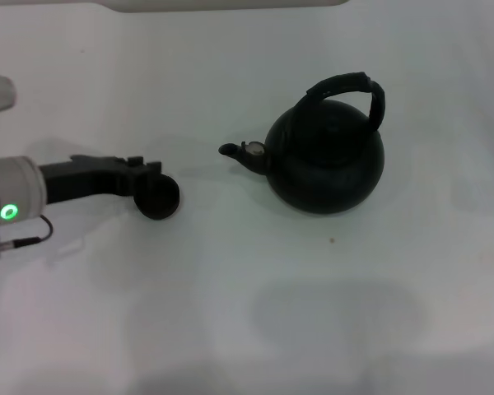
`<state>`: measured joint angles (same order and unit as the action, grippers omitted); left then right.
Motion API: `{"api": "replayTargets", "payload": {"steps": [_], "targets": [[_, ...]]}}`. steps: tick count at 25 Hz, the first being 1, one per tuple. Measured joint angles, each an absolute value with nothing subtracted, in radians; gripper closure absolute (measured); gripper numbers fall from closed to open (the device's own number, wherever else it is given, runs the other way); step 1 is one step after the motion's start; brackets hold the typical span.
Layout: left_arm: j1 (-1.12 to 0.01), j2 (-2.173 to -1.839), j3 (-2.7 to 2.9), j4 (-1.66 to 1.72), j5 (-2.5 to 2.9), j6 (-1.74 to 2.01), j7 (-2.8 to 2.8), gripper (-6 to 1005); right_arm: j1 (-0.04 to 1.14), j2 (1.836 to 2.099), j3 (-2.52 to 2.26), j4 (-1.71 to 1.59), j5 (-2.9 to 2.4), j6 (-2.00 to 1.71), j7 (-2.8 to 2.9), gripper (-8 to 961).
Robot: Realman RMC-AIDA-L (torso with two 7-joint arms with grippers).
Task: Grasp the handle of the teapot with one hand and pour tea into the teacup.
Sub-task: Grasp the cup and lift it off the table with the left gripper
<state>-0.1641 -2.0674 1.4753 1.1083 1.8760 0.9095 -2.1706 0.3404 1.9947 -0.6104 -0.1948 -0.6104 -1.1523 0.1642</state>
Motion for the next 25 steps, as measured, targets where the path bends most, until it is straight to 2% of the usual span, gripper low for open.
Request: {"api": "replayTargets", "payload": {"steps": [4, 9, 15, 20, 25], "targets": [[-0.137, -2.068, 1.445, 1.153, 1.87, 0.913, -2.129, 680, 0.341, 1.993, -0.61, -0.195, -0.61, -1.149, 0.164, 102], [-0.101, -2.071, 1.41, 1.198, 1.866, 0.914, -2.078, 482, 0.339, 1.994, -0.61, -0.195, -0.61, -1.148, 0.164, 101], [-0.057, -2.076, 1.41, 1.221, 1.796, 0.908, -1.964, 291, 0.336, 1.994, -0.61, -0.195, -0.61, -1.142, 0.164, 101], [0.027, -2.078, 1.425, 1.206, 1.573, 0.904, -1.662, 115, 0.338, 1.991, -0.61, -0.195, -0.611, -1.123, 0.152, 101], [0.135, -2.078, 1.514, 1.077, 1.077, 0.928, -0.986, 116, 0.348, 1.991, -0.61, -0.195, -0.611, -1.101, 0.107, 102]]}}
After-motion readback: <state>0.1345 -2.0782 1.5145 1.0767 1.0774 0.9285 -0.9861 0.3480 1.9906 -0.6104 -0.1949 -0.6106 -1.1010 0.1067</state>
